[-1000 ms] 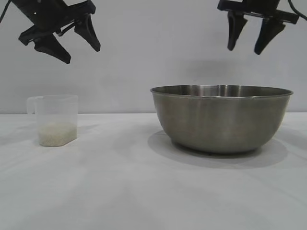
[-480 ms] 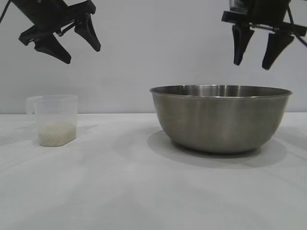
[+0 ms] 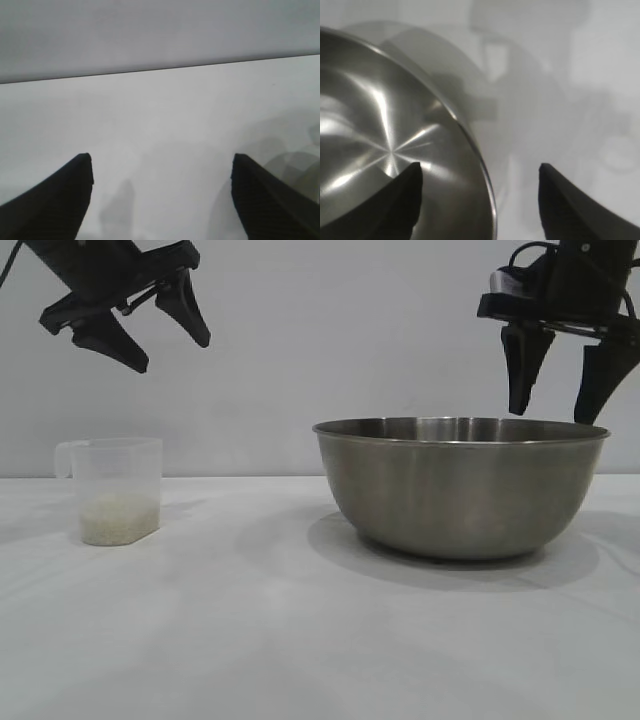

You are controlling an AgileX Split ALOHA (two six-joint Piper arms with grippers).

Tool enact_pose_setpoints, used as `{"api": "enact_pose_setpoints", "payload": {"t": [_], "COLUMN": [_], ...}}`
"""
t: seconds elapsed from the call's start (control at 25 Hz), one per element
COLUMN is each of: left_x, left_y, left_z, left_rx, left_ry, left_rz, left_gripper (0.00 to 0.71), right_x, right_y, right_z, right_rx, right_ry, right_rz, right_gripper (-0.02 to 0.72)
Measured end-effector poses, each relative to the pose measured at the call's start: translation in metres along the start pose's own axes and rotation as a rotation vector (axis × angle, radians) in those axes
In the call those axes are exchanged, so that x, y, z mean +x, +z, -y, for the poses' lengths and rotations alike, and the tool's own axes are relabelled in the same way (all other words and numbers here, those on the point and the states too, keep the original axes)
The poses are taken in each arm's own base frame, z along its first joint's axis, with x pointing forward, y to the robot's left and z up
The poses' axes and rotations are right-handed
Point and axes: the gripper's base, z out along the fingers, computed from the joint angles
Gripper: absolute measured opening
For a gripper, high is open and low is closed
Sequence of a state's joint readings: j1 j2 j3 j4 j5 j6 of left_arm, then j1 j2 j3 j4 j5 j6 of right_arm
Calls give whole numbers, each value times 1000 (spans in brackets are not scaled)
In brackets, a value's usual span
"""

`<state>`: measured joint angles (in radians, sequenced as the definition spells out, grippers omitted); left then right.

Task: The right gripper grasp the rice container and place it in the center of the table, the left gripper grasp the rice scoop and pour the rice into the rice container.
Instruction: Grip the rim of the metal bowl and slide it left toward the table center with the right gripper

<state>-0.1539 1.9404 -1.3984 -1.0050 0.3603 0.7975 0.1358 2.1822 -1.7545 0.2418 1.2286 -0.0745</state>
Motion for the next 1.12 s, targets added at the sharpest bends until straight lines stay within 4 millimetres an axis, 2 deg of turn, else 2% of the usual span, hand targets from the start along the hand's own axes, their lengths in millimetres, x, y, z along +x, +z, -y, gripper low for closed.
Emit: {"api": "enact_pose_setpoints", "payload": {"t": [0.12,0.24,0.32,0.44,0.68,0.96,1.12], "left_x": [0,0,0,0,0,0,0], "left_y": [0,0,0,0,0,0,0], "left_z": [0,0,0,0,0,0,0], "left_rx": [0,0,0,0,0,0,1], "left_ry": [0,2,2,2,2,2,2], "left_rz": [0,0,0,0,0,0,-1], "left_gripper": [507,507,507,507,507,507,507], "right_x": [-2,-3,-3,-3,-3,3,5], "right_y": [14,23,26,27,29,32,34], "right_z": [1,3,3,4,-4,-51,-62], "right_rx": [-20,-28,-27,-28,-40,-46,-45], "right_ry": [12,19,16,7,-23,-132,-159], "right_rz": [-26,-47,-52,-56,-52,-57,-64], "right_gripper": [372,232,109,0,0,0,0]}}
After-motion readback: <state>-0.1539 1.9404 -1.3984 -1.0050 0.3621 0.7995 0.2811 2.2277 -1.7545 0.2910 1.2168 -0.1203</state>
